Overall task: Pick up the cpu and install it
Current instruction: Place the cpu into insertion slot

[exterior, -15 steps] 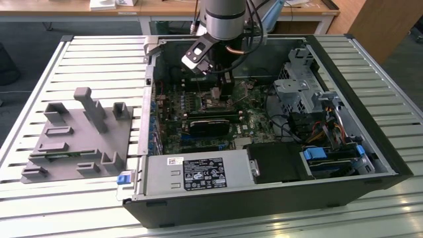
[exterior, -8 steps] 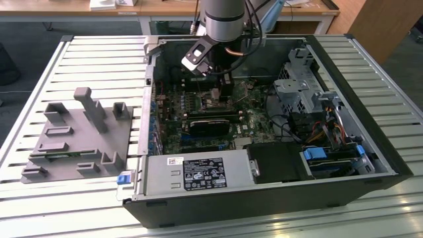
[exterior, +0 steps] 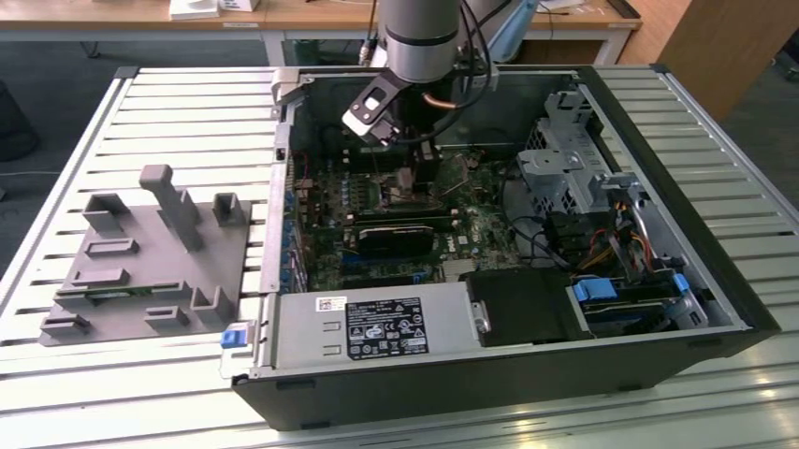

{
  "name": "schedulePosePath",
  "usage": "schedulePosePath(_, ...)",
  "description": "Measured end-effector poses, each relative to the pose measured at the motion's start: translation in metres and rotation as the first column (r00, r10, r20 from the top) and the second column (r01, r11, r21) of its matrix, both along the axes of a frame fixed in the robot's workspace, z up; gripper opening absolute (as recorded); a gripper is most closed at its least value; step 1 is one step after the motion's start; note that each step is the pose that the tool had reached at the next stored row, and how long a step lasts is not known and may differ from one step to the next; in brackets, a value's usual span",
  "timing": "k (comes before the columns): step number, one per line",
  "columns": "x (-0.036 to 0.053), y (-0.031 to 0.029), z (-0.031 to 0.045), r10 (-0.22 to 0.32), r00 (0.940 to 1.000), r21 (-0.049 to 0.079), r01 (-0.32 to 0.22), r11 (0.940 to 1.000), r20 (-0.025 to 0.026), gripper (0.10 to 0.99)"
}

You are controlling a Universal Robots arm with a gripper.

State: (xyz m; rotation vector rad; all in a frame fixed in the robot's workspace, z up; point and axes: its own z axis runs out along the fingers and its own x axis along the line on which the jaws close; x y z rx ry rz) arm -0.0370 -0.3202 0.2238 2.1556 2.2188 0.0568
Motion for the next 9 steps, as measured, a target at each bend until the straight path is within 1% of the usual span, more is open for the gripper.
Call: schedulePosePath(9,-0.0059,0.0024,-0.0075,0.000,1.0000,0.001,0.000,1.0000,0.0000,0.533)
